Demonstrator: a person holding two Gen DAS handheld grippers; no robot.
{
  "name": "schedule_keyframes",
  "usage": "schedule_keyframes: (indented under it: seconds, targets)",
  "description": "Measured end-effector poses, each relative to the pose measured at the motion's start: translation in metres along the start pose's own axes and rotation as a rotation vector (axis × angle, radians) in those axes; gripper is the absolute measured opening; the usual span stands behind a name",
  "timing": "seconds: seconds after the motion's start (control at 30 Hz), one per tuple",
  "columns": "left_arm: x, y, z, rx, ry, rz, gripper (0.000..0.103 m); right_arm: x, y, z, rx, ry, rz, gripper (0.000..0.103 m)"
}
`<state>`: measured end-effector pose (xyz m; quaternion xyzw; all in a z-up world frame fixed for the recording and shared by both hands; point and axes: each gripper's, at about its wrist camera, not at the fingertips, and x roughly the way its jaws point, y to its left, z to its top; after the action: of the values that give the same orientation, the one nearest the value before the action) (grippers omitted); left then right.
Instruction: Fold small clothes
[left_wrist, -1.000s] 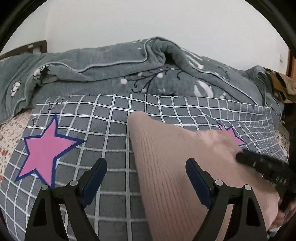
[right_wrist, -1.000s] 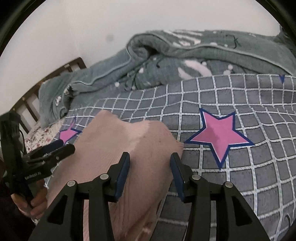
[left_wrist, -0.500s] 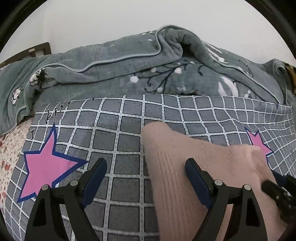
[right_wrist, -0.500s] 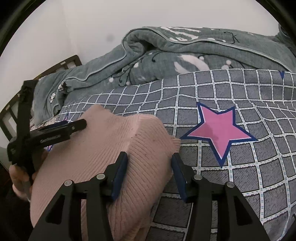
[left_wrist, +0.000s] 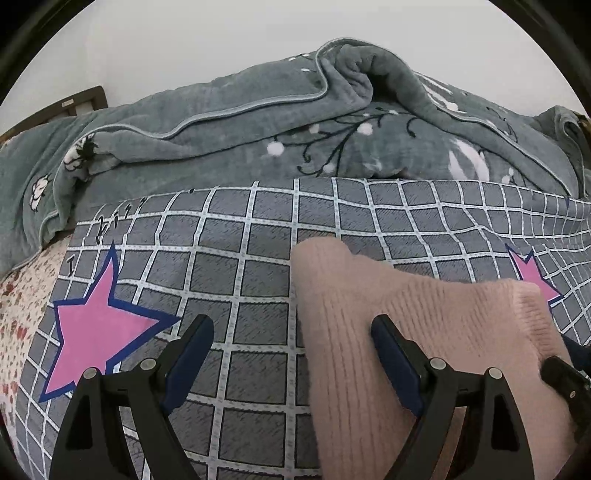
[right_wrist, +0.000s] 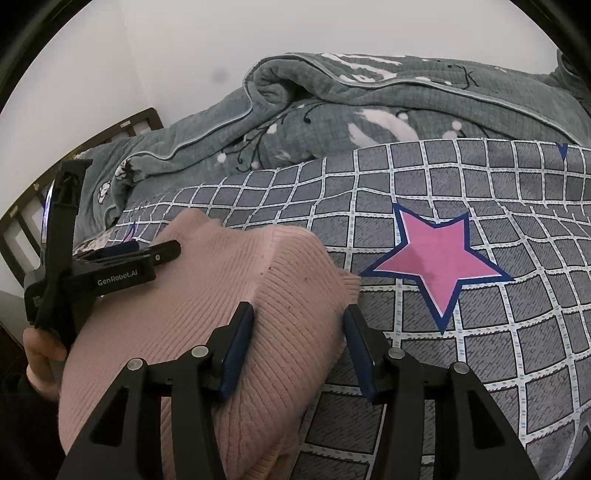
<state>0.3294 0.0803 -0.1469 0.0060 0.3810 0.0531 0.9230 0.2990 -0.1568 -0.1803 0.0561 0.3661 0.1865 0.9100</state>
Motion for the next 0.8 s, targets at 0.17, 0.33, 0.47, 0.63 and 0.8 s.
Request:
schedule_keyframes:
  seconds: [0.17,0.33,0.47,0.63,0.8]
  targets:
    - [-0.007,0.000,-0.007,0.030,-0.016,0.025,0.088,0.000,0.000,0.000,-0.001,0.000,-0.001,0.048]
    - [-0.020,0.000,-0.010,0.038,-0.018,0.037,0.088,-0.001,0.000,0.000,0.002,0.000,0.001,0.049]
    - [-0.036,0.004,-0.017,0.022,-0.019,0.028,0.088,-0.002,0.001,0.000,-0.005,-0.004,-0.007,0.049]
    - [-0.057,0.005,-0.026,0.003,-0.021,0.002,0.086,-0.005,0.001,-0.001,-0.007,-0.013,-0.008,0.049]
    - [-0.073,0.002,-0.036,-0.012,-0.017,-0.072,0.086,-0.010,0.000,-0.001,-0.003,-0.023,0.006,0.049]
